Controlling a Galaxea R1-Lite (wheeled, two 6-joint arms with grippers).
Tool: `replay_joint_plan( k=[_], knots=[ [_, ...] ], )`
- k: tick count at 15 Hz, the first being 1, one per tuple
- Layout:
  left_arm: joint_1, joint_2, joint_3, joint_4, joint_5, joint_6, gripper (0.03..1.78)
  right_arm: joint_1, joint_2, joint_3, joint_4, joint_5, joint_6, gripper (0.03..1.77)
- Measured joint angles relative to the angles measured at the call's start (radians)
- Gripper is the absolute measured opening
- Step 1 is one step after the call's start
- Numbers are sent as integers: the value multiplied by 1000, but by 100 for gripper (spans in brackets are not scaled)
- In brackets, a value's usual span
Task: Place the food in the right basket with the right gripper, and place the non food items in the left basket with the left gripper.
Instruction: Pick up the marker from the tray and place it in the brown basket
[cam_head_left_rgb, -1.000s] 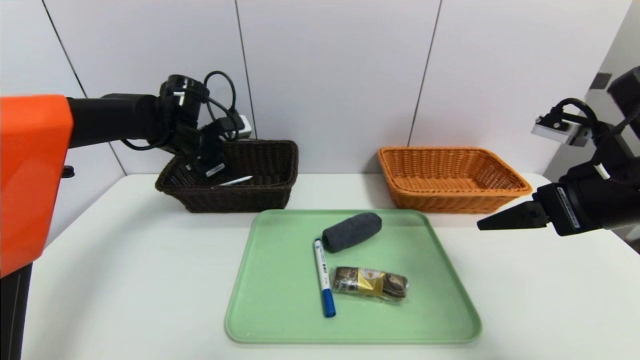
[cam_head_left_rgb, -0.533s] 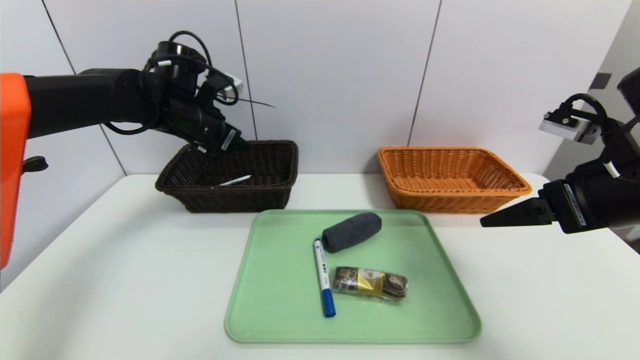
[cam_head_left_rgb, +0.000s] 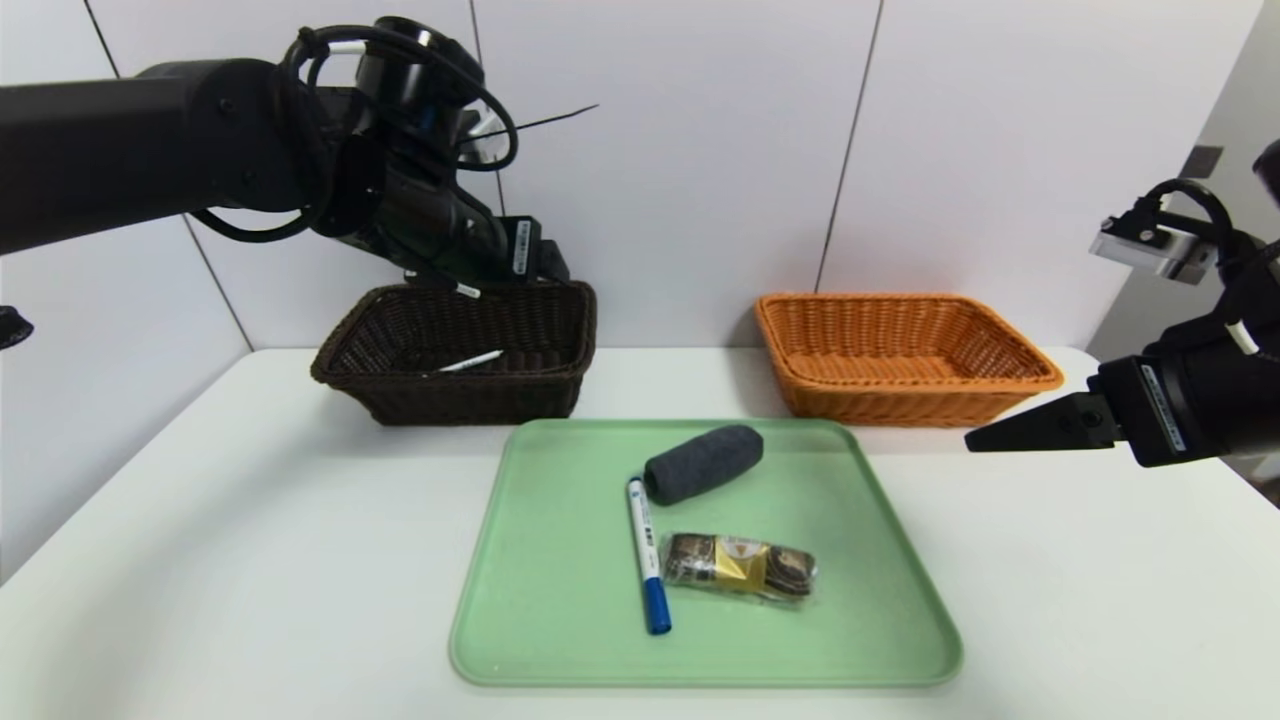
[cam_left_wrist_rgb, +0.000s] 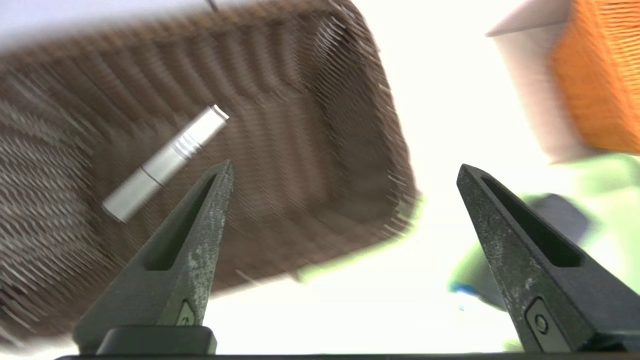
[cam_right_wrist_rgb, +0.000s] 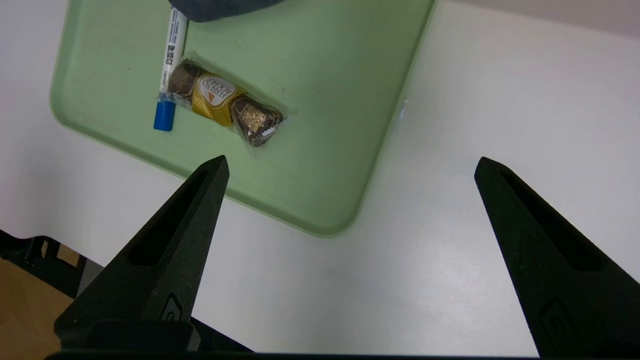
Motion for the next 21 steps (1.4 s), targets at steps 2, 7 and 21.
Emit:
replay_joint_plan(
  k=[2, 7, 21],
  knots=[
    [-65, -14, 0, 80, 105, -100, 161, -1, -4, 0, 1, 0, -1, 170],
    [-217, -51, 0, 234, 189, -345, 166, -2, -8, 1, 0, 1, 4, 170],
    [-373, 121, 10, 412, 262, -547, 169, -8, -8, 7, -1, 1, 6, 170]
  ],
)
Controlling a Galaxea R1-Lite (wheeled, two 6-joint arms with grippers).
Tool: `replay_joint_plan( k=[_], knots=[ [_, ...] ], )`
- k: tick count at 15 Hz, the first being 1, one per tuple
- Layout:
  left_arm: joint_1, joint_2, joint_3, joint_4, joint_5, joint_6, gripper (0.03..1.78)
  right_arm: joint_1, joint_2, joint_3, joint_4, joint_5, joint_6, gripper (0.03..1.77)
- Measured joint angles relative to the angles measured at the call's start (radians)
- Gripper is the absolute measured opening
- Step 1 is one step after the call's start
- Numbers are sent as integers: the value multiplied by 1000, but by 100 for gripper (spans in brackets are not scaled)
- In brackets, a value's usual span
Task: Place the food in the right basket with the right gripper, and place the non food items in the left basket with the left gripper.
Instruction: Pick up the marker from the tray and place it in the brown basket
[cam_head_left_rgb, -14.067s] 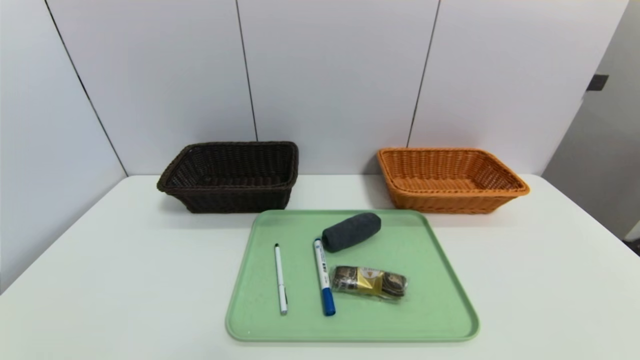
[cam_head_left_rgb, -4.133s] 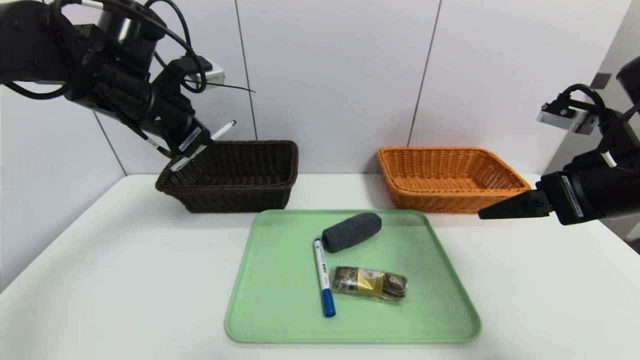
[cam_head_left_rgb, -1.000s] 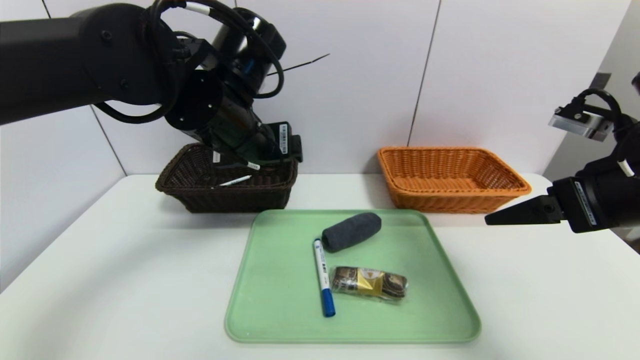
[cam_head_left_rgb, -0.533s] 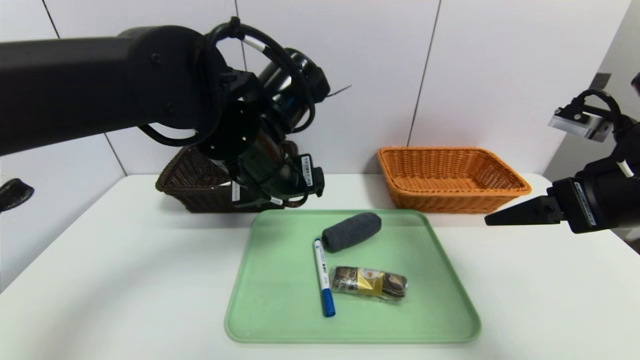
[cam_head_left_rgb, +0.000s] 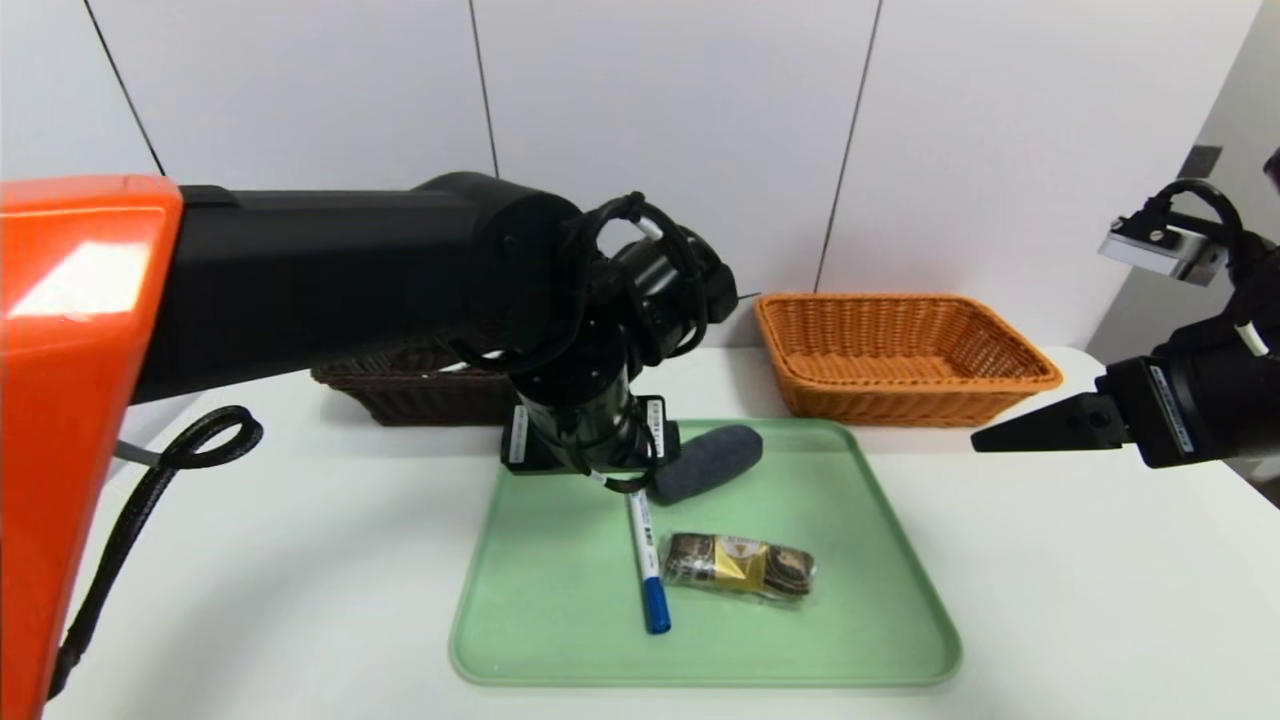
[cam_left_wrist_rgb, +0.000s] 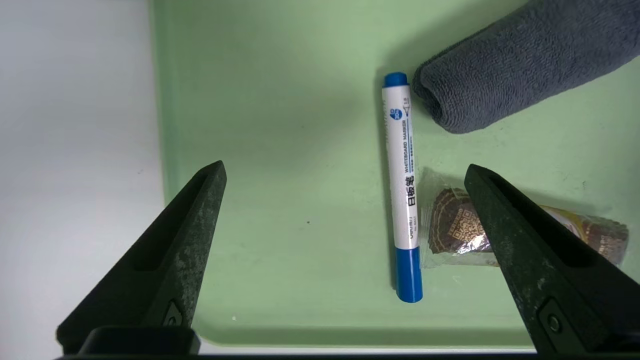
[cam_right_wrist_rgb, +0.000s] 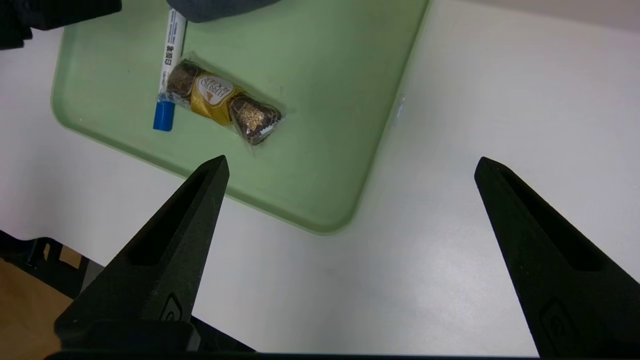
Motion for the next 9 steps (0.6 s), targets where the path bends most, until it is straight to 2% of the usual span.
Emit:
replay_joint_plan(
  k=[9],
  knots=[
    [-22, 77, -3, 26, -7, -46, 169, -6, -1, 9, 0, 14, -1, 170]
  ],
)
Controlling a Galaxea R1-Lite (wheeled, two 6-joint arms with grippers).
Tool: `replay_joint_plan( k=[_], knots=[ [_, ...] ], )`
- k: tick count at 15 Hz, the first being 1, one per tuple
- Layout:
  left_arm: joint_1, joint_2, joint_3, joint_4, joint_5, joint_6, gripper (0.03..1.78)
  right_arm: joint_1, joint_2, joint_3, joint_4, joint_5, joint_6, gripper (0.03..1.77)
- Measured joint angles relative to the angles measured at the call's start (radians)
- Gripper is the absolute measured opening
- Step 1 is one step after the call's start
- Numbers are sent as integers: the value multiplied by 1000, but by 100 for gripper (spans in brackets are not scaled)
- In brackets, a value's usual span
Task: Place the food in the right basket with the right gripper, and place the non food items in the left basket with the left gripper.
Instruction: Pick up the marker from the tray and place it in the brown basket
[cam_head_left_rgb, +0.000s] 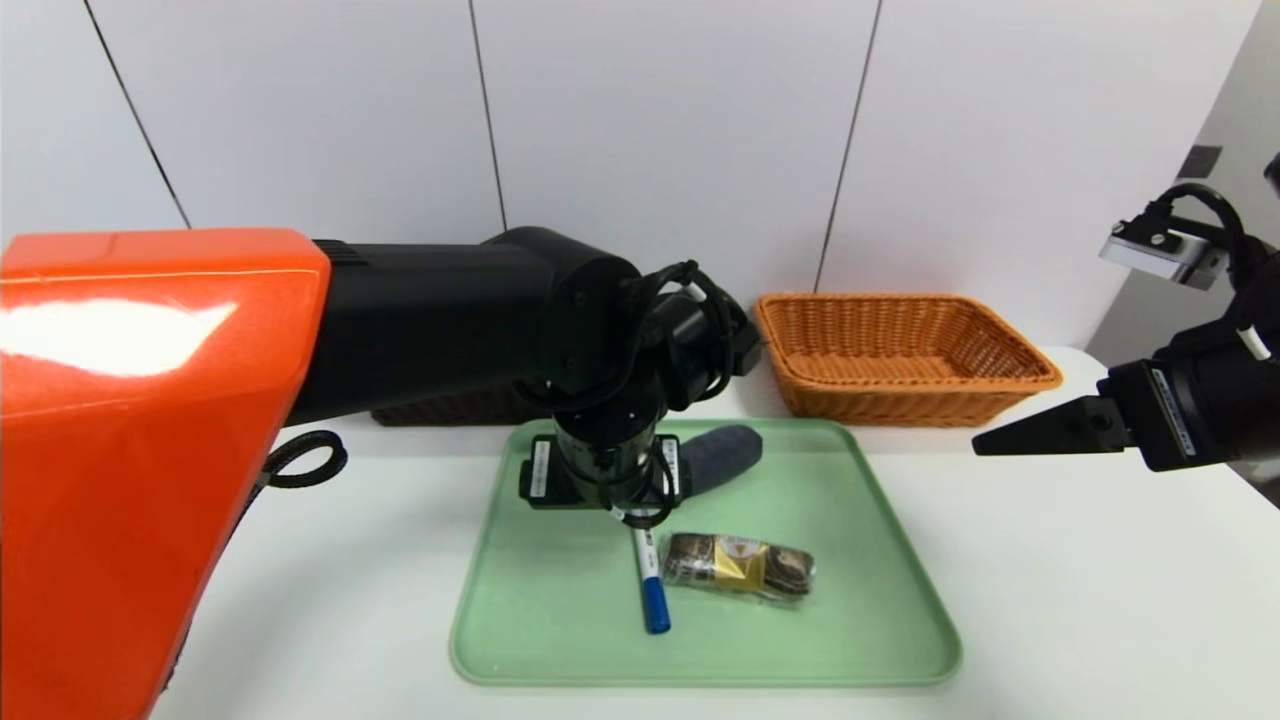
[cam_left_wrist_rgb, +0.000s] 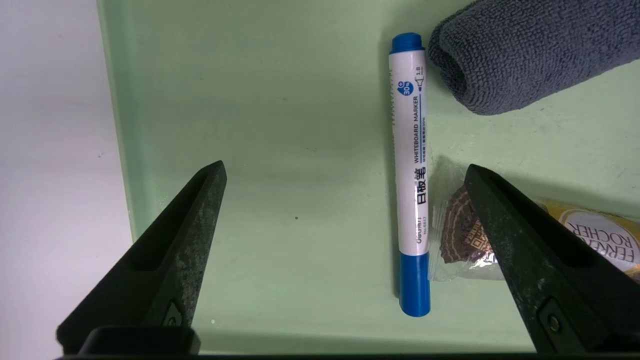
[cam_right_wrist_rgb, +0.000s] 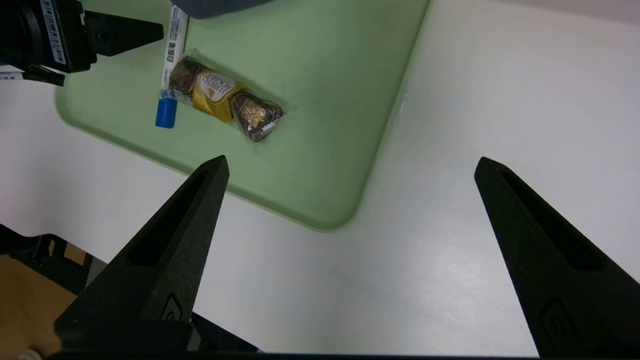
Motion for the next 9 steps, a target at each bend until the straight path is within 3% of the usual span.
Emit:
replay_joint_plan(
  k=[9],
  knots=[
    [-8, 41, -1, -3, -37, -19, 169, -6, 0, 0, 0, 1, 0, 170]
  ],
)
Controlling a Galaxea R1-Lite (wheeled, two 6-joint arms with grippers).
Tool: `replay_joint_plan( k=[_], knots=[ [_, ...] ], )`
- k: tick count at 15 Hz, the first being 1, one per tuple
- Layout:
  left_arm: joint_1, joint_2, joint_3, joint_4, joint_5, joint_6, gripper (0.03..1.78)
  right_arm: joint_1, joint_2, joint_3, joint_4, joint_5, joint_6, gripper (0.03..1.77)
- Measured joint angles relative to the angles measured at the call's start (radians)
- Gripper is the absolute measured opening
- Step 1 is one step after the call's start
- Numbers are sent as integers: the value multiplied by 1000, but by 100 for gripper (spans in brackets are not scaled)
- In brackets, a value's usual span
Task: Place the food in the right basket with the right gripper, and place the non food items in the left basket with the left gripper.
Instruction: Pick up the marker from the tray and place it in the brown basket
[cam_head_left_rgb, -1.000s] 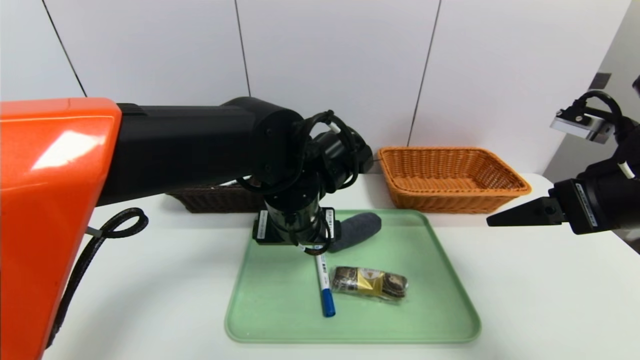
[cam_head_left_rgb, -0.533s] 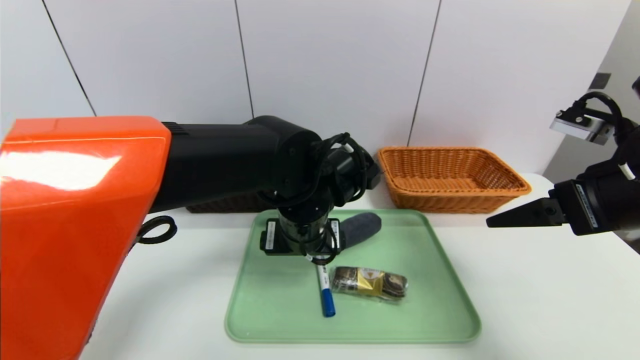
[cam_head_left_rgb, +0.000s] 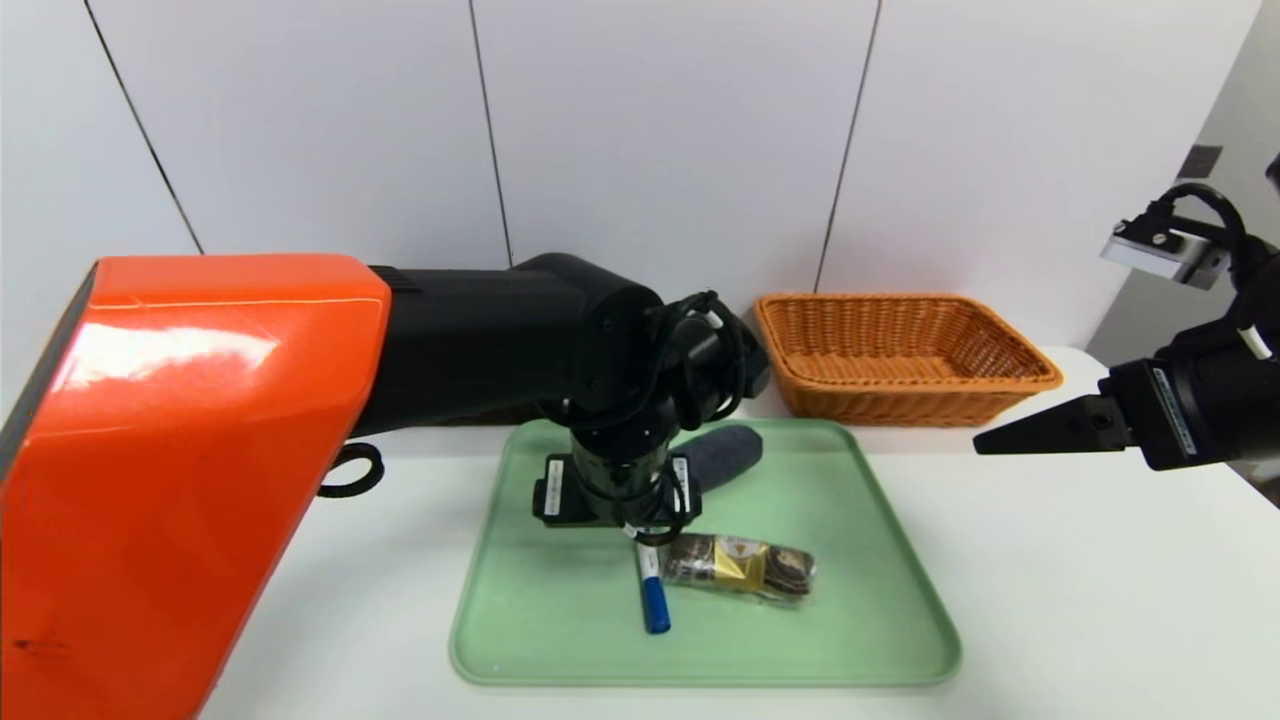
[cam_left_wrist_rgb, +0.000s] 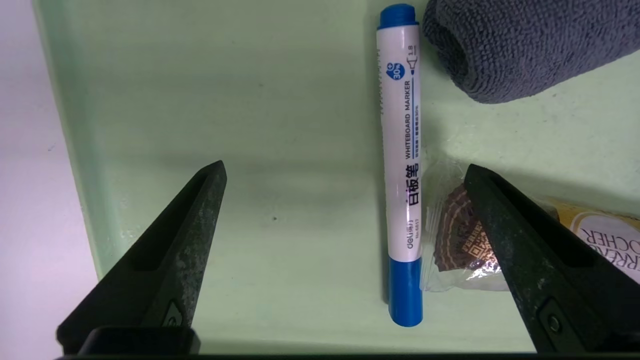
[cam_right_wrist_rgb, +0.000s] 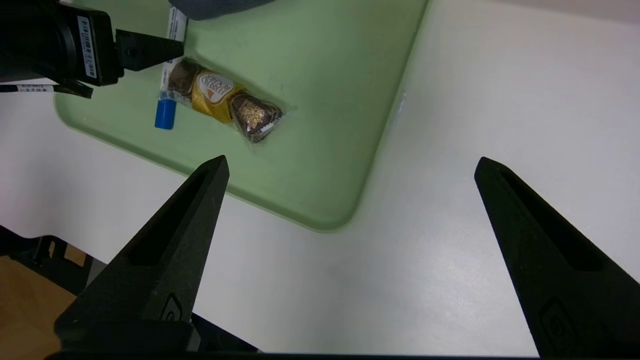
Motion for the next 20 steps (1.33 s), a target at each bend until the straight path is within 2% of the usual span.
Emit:
replay_joint_plan(
  k=[11, 14, 18, 20],
  knots=[
    [3, 46, 0, -7, -20, 1, 169, -1, 0, 5, 0, 0, -1, 170],
    [3, 49, 0, -6, -24, 0, 120, -1, -1, 5, -1, 0, -1, 170],
    [4, 49, 0, -4, -25, 1, 78, -1, -1, 4, -1, 1, -1, 170],
    [4, 49, 0, -3, -24, 2, 16, -1, -2, 4, -1, 1, -2, 170]
  ],
)
